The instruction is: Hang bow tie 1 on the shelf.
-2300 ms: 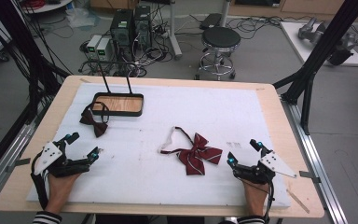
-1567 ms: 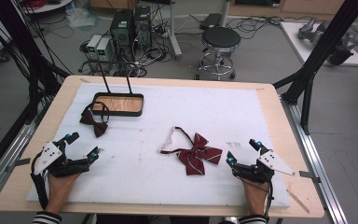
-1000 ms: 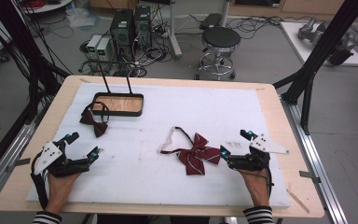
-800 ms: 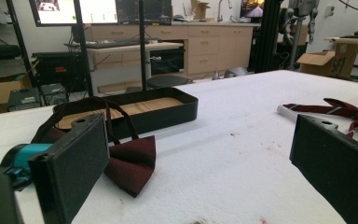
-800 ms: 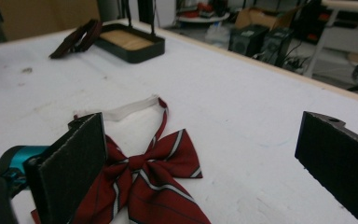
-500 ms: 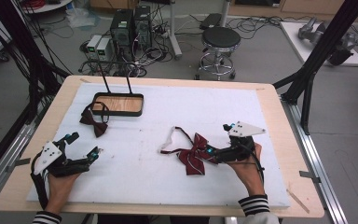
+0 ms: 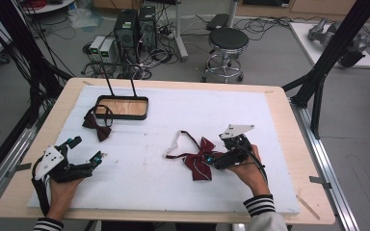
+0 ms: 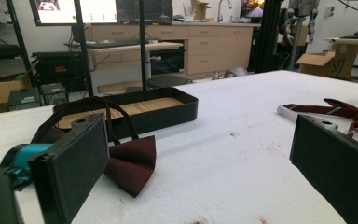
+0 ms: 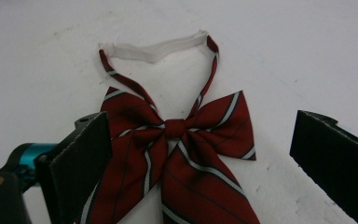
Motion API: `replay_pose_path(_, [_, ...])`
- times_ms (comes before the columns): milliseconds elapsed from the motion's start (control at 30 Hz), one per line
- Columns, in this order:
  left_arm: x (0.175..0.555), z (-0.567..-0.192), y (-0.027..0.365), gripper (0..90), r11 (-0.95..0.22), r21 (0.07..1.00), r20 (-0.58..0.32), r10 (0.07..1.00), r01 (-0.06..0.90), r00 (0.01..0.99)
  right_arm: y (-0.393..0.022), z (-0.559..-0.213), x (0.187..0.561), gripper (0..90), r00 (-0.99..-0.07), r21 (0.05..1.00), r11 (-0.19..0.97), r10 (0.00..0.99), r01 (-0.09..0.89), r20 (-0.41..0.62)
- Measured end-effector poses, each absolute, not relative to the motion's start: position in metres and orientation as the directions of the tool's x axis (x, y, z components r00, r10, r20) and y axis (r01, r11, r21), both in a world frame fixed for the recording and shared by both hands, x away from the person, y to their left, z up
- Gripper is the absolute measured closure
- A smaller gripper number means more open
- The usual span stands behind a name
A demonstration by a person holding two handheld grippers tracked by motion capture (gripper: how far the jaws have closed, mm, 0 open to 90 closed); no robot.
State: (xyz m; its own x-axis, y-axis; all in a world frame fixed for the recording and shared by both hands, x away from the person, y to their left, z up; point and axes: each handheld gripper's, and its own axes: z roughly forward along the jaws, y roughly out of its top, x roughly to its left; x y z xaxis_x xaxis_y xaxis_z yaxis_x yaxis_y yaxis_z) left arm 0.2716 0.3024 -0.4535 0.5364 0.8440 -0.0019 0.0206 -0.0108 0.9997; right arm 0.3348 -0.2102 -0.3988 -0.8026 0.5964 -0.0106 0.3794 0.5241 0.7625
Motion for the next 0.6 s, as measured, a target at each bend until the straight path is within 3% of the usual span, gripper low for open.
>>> replay_pose_path(300, [0.272, -0.454, 0.302, 5.0, -0.011, 1.000, -0.002, 0.844, 0.020, 0.536, -0.198, -0.409, 0.340, 6.9, -0.835, 0.660, 0.633, 0.551, 0.404, -0.017])
replay_pose_path(433, [0.272, -0.454, 0.302, 5.0, -0.011, 1.000, -0.002, 0.844, 0.020, 0.536, -0.194, -0.413, 0.342, 17.2, -0.847, 0.620, 0.667, 0.531, 0.413, -0.007])
replay_pose_path(600, [0.272, -0.454, 0.303, 5.0, -0.010, 1.000, -0.003, 0.844, 0.021, 0.537, -0.191, -0.417, 0.348, 17.2, -0.846, 0.598, 0.678, 0.533, 0.428, 0.001])
